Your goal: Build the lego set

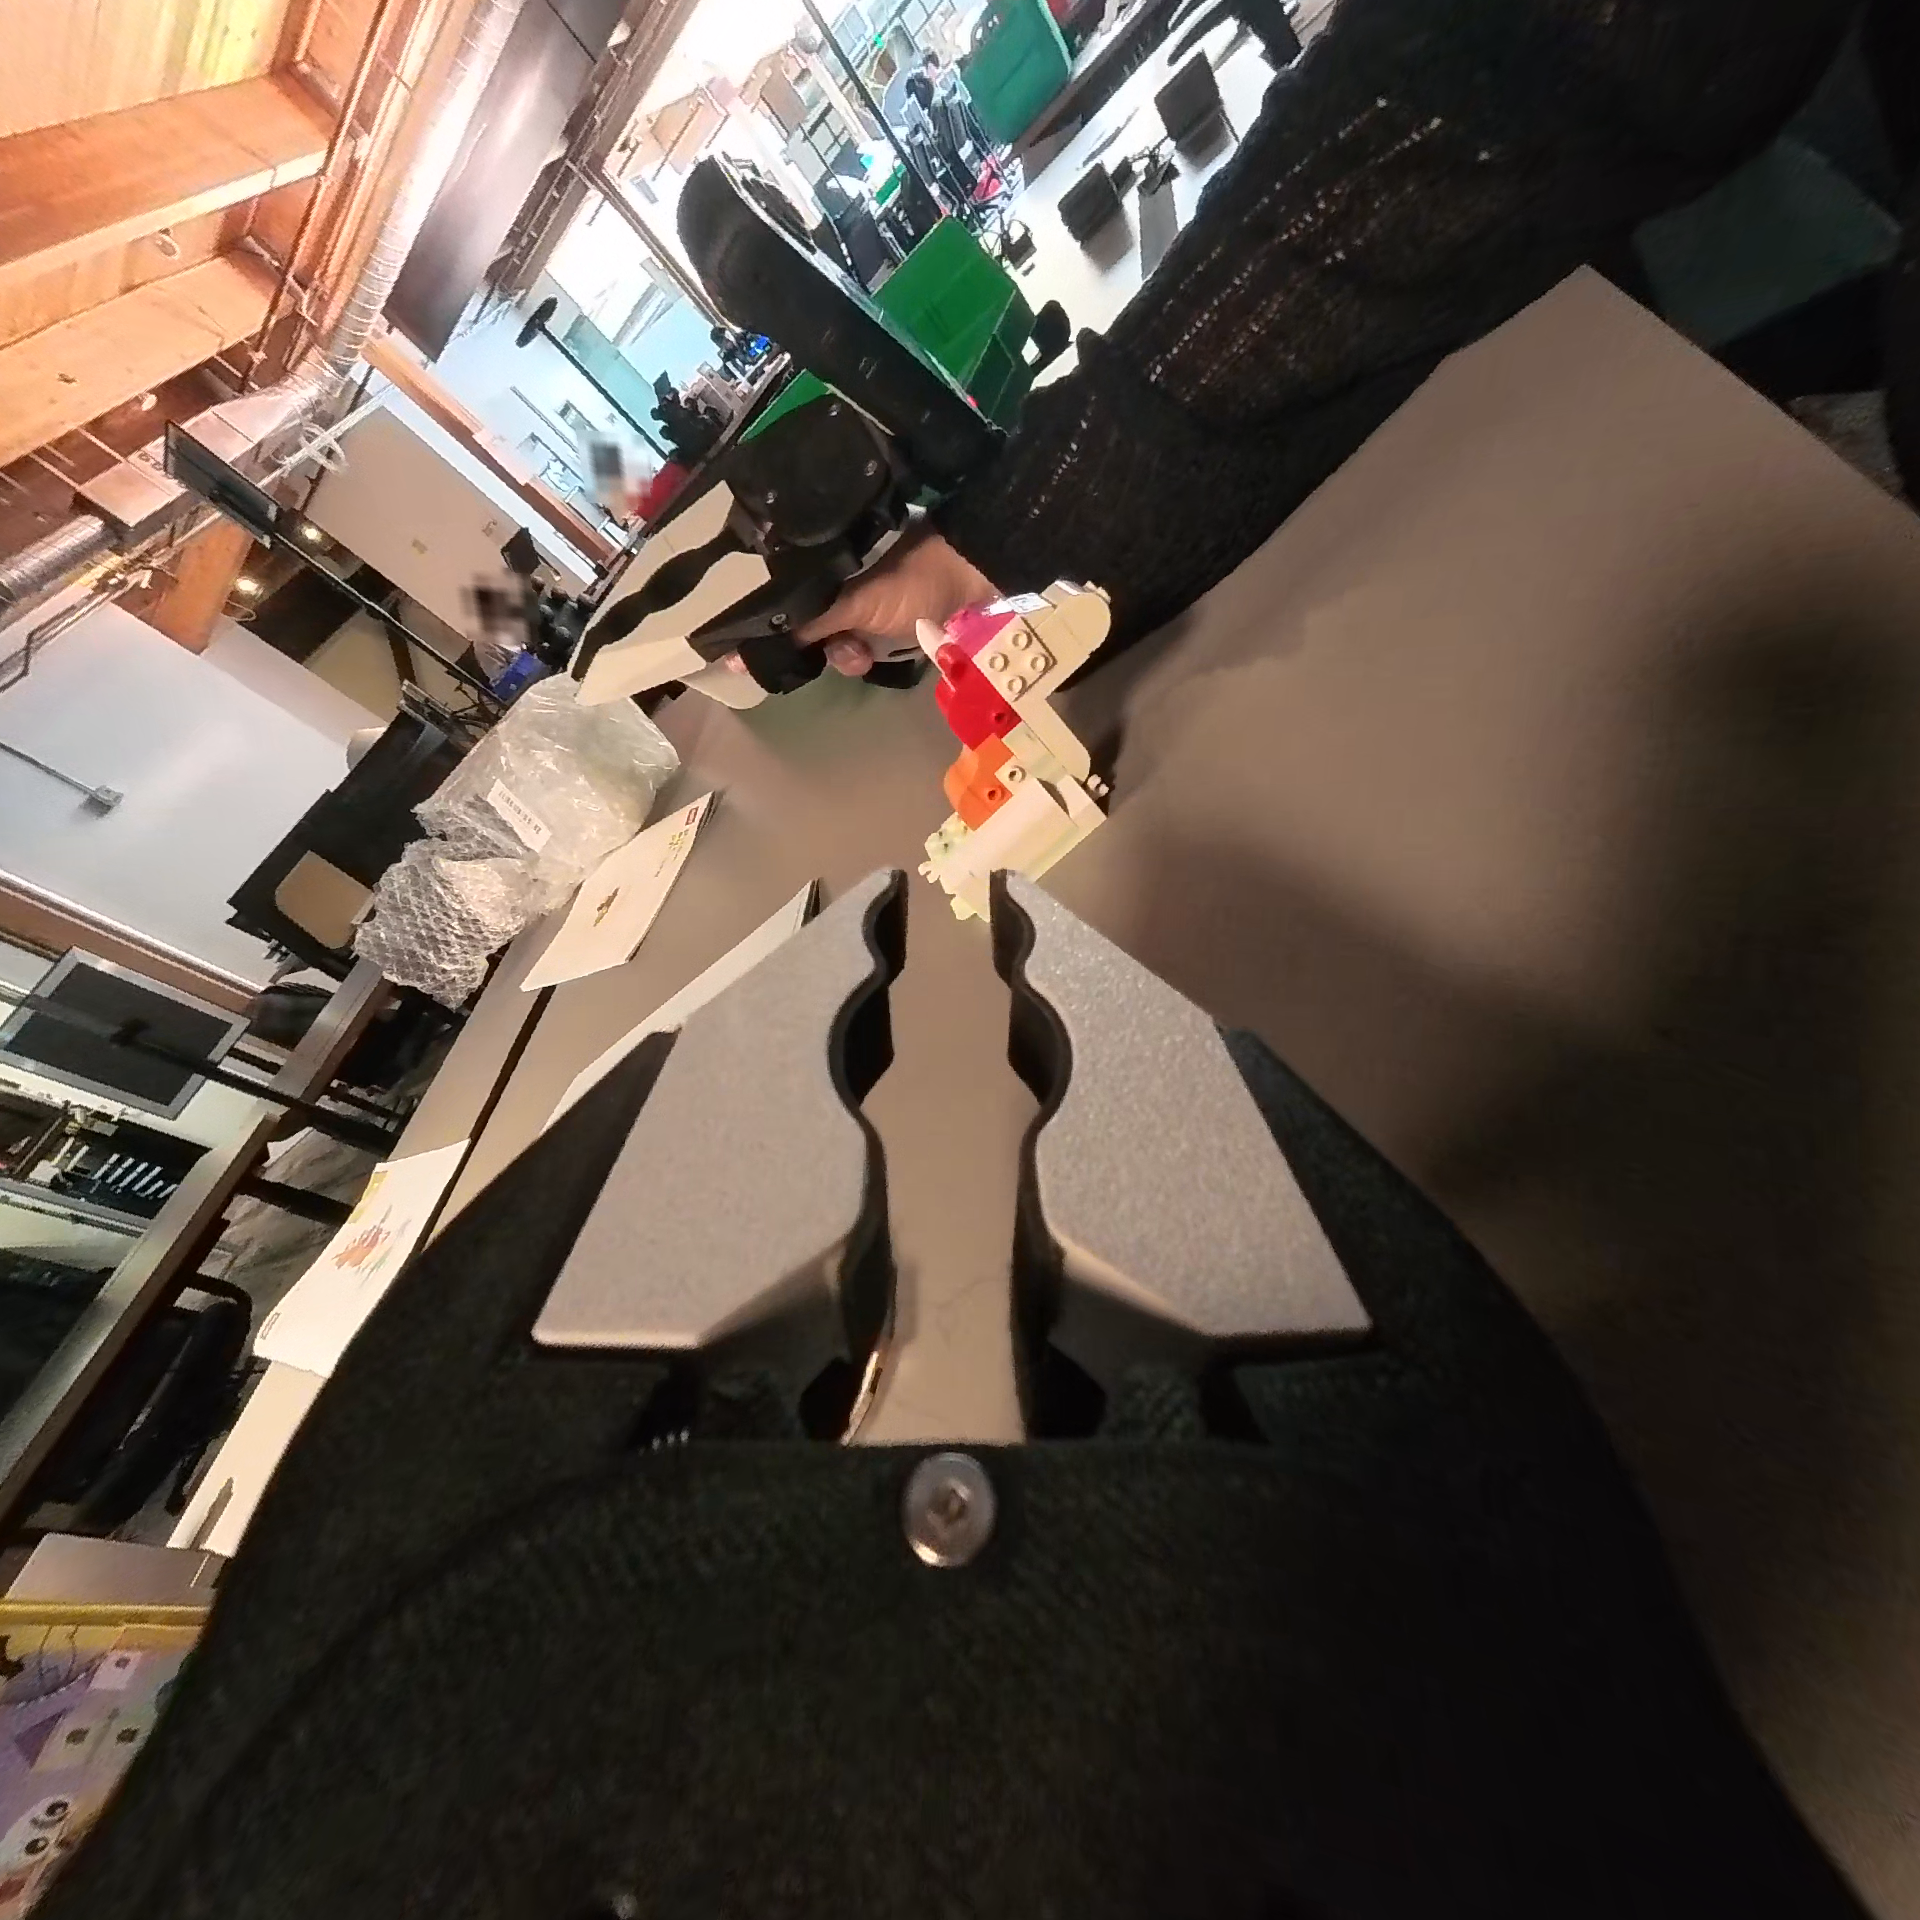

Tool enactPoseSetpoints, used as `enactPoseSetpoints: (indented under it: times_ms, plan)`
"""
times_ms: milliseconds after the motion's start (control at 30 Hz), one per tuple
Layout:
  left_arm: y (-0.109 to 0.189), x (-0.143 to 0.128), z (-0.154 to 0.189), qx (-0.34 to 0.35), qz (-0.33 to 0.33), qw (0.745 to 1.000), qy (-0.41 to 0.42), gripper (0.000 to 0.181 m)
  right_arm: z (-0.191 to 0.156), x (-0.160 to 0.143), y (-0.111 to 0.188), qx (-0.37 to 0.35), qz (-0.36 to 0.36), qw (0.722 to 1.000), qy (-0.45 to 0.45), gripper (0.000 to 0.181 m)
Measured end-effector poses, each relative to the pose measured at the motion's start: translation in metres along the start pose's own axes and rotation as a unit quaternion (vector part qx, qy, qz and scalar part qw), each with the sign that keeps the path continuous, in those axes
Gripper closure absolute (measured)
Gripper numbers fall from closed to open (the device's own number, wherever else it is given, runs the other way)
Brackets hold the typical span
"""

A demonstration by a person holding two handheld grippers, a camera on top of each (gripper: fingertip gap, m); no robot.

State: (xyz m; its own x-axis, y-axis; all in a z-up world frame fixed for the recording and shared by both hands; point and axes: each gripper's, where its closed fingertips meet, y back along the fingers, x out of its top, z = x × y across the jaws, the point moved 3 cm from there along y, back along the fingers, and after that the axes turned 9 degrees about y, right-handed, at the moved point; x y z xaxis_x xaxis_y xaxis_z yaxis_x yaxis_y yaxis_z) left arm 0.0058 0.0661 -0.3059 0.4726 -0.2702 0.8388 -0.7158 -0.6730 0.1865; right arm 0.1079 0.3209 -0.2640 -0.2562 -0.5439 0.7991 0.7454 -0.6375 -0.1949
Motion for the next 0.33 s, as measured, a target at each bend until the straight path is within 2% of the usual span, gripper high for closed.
enactPoseSetpoints:
  times_ms: [333]
  plan:
    - [-0.0008, -0.0015, 0.0007, -0.001, -0.005, 1.000, -0.004, 0.168, 0.0019, -0.0013, 0.0004, -0.003, -0.002, 1.000, 0.001, 0.171]
